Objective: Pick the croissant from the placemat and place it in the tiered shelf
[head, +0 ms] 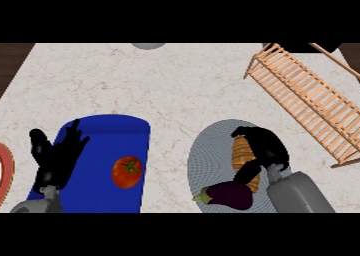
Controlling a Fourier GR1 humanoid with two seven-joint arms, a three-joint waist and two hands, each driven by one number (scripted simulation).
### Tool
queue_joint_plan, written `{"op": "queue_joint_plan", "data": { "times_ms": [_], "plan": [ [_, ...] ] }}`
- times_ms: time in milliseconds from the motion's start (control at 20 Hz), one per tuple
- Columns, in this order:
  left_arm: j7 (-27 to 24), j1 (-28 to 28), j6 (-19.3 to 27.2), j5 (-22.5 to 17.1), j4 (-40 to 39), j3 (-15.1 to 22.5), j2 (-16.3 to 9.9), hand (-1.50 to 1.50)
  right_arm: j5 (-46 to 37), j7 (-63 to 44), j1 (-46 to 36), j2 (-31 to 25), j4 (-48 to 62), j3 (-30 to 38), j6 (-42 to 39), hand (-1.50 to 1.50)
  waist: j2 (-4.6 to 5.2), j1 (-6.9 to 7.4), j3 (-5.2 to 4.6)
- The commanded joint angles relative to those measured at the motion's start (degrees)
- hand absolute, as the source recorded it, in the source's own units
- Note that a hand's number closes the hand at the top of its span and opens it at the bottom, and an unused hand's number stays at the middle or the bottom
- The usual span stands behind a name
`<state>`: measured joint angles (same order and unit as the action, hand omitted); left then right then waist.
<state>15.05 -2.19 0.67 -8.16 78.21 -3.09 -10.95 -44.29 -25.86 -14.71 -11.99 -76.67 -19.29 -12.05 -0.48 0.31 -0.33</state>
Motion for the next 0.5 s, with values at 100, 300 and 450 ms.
{"op": "queue_joint_plan", "data": {
  "times_ms": [100, 300, 450],
  "plan": [
    [2.6, -1.0, 1.72, 1.31, -0.65, 0.52, 1.19, 0.0, -2.0, 7.1, 1.3, 4.46, 7.18, -2.24, 4.67, 1.5, 0.56, -0.11, 0.35],
    [0.98, -1.18, -1.33, -0.96, -2.27, -2.71, -1.59, 0.0, -2.59, 8.24, 4.77, 5.23, 2.26, -3.32, 5.62, 1.5, 0.48, -0.38, 0.33],
    [2.0, 2.94, 1.5, 1.43, 3.06, 0.93, 1.93, 0.0, -2.91, 6.65, 5.36, 5.57, -5.1, -3.79, 3.96, 1.5, 0.36, -0.24, 0.34]
  ]
}}
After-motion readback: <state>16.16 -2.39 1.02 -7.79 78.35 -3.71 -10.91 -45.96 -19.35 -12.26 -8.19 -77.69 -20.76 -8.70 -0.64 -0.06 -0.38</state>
